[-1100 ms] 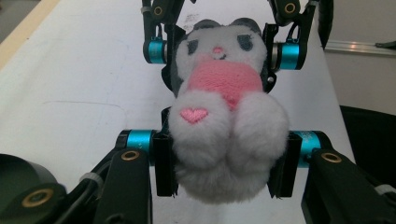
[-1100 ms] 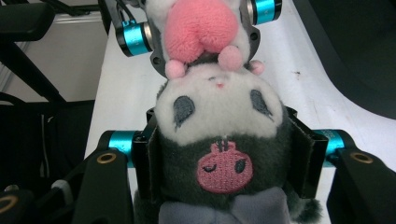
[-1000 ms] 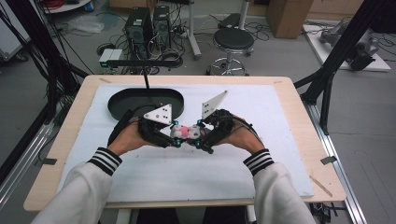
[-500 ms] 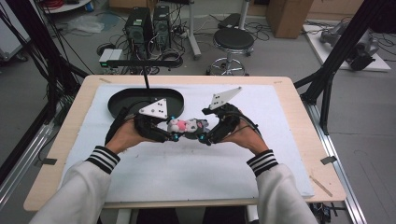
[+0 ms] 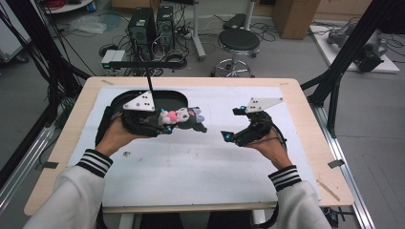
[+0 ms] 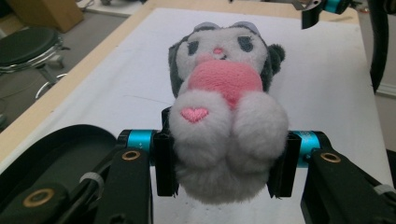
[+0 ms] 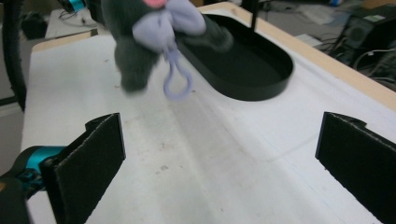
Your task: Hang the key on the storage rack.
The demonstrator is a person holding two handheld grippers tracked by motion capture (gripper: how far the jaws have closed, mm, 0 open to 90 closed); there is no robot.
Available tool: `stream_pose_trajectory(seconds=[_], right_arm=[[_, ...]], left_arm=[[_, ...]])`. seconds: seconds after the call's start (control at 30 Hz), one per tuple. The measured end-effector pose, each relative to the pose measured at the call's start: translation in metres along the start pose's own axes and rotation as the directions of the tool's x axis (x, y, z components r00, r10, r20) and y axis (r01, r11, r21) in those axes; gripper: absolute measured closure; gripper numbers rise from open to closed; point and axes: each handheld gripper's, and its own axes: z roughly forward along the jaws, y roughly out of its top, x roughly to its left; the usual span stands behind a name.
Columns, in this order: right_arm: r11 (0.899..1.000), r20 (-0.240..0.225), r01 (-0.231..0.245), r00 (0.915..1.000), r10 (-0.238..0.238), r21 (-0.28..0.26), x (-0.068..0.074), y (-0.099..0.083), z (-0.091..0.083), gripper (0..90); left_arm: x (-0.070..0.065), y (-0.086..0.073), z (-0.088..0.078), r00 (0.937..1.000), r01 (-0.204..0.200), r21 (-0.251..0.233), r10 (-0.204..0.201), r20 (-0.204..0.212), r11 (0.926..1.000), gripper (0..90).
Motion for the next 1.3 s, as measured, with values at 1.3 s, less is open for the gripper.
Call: stream_pose_trajectory(seconds=[1.3], right_arm=[[0.946, 0.392, -0.068, 0.8987, 0.196, -0.317, 0.003, -0.124, -0.063, 0.4]], left_arm=[[0.059, -0.038, -0.079, 0.7808, 0.224, -0.181, -0.287, -0.555, 0.9577, 55.1]])
